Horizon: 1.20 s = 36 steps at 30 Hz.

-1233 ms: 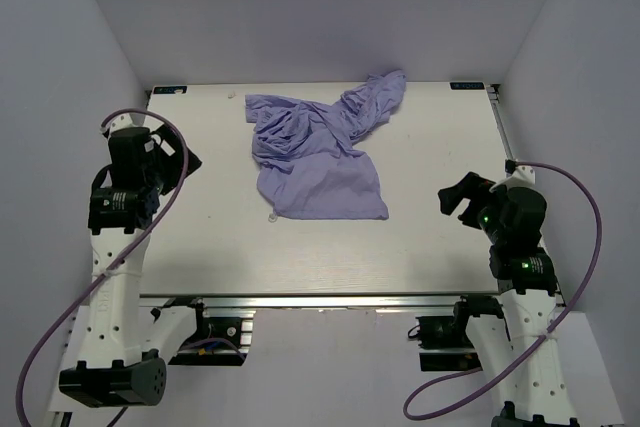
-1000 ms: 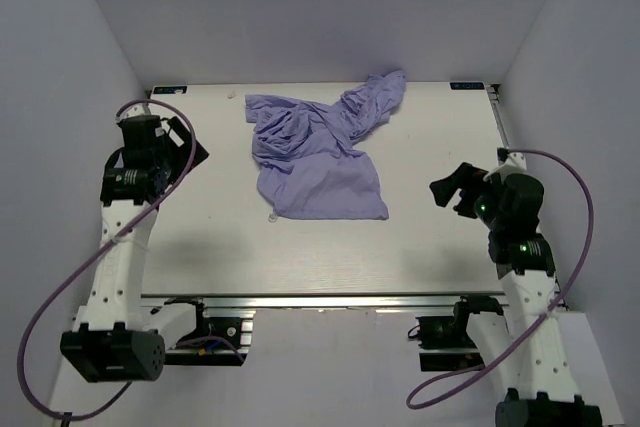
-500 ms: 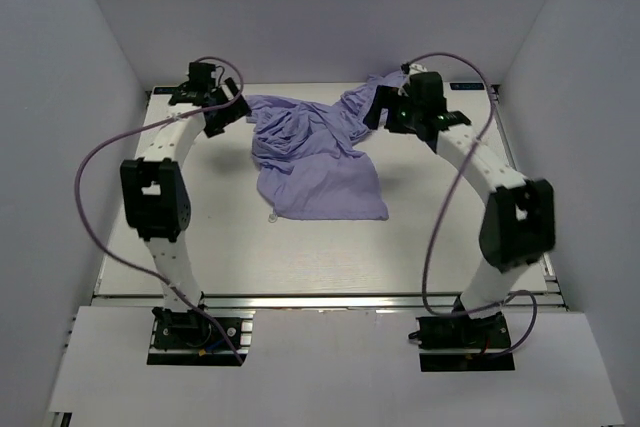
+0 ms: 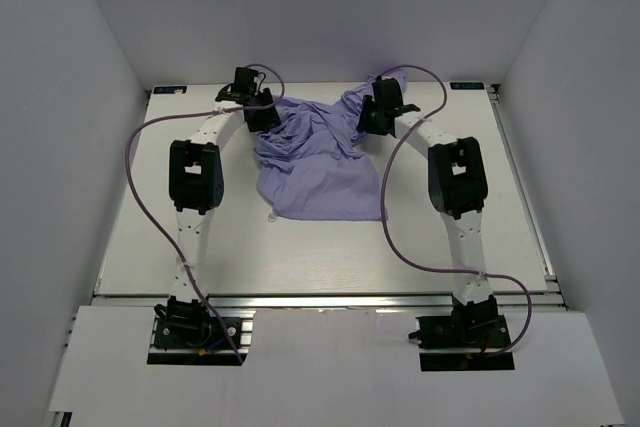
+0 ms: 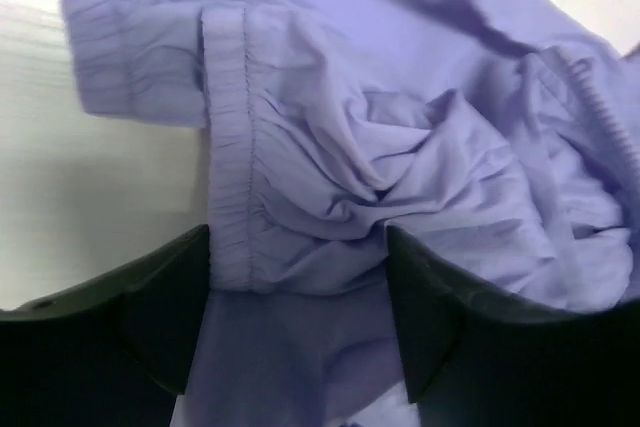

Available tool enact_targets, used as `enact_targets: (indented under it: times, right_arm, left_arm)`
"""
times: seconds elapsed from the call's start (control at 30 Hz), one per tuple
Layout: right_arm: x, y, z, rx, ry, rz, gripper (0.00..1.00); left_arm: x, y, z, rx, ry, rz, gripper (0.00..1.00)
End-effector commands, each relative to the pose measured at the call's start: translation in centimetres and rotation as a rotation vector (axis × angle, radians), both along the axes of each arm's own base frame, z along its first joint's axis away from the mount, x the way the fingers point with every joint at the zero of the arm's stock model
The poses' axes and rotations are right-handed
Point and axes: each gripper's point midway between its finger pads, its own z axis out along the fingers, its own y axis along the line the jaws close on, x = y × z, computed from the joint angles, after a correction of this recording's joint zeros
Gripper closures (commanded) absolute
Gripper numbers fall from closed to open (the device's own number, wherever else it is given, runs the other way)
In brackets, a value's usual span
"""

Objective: Zip up the jacket

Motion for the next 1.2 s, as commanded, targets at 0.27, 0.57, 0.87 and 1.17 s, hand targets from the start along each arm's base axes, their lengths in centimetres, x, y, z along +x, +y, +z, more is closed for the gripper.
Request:
enact_targets:
  times: [0.27, 0.57, 0.87, 1.17]
  right_arm:
    - [-3.0, 0.4, 15.1, 0.121, -0.303, 0.040, 1.00]
    - [-17.3, -4.6, 24.9, 0.189, -0.486, 0.053, 1.00]
    - [-30.5, -8.1, 37.3, 0.308, -0.779, 0.134, 1.00]
    - [-37.8, -12.0, 45.8, 0.340, -1.005, 0.084, 1.00]
  left_arm:
    - [-4.1, -5.0, 11.4, -0.096, -0.227, -0.154, 1.00]
    - [-17.4, 0.4, 27.5, -0.139, -0.555, -0.011, 1.00]
    - [-33.2, 4.8, 43.0, -0.287, -0.945, 0.052, 1.00]
    - [-41.2, 8.0, 51.5, -0.337, -1.158, 0.112, 1.00]
